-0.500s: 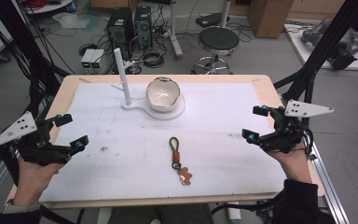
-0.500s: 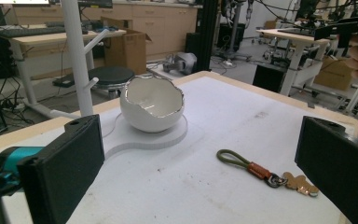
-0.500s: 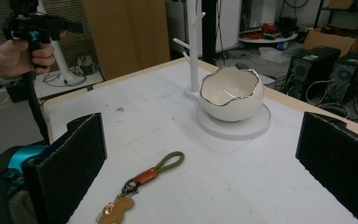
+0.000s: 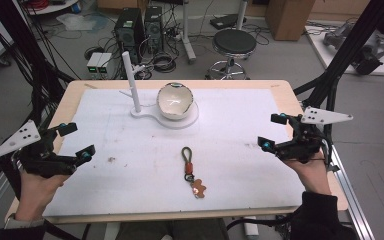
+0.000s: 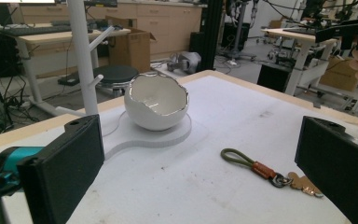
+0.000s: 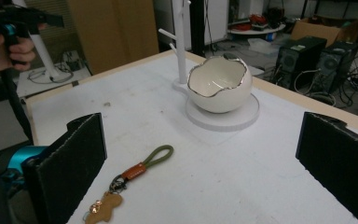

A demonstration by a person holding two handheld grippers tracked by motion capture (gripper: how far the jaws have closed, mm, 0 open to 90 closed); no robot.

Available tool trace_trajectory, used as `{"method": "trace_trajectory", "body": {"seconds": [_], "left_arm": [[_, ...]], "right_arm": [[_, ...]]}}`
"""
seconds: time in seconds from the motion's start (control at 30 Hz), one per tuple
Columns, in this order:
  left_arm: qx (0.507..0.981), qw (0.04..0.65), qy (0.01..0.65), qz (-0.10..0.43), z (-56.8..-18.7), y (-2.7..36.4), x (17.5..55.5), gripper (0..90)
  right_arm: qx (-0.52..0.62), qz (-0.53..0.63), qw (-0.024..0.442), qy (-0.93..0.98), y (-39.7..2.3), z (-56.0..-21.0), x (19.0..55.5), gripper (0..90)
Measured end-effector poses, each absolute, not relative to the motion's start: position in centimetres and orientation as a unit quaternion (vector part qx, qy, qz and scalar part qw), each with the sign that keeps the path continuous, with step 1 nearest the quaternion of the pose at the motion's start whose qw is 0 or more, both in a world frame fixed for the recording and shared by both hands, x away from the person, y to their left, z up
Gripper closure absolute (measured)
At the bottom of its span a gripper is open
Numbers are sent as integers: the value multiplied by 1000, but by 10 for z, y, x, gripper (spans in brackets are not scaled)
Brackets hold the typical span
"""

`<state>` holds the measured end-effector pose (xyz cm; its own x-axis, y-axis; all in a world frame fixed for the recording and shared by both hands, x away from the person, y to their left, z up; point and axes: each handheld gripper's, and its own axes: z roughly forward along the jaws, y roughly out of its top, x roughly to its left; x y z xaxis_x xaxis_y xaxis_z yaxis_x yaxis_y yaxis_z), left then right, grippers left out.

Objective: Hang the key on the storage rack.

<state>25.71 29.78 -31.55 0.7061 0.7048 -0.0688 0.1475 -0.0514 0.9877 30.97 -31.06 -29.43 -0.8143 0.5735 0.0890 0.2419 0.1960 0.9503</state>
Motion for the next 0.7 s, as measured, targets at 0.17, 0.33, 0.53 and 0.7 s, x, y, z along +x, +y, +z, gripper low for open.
{"method": "trace_trajectory", "body": {"seconds": [0.17,0.33,0.53,0.7], "left_arm": [[692,610,313,225,-318,299,257,17],[693,607,317,225,-320,301,255,18],[694,604,320,225,-321,303,253,18],[696,601,322,224,-323,304,251,17]], "right_arm": [[264,555,165,771,-289,-297,314,9],[262,540,180,779,-262,-300,322,9],[257,533,178,787,-238,-303,331,9],[261,526,170,791,-216,-309,342,9]]}}
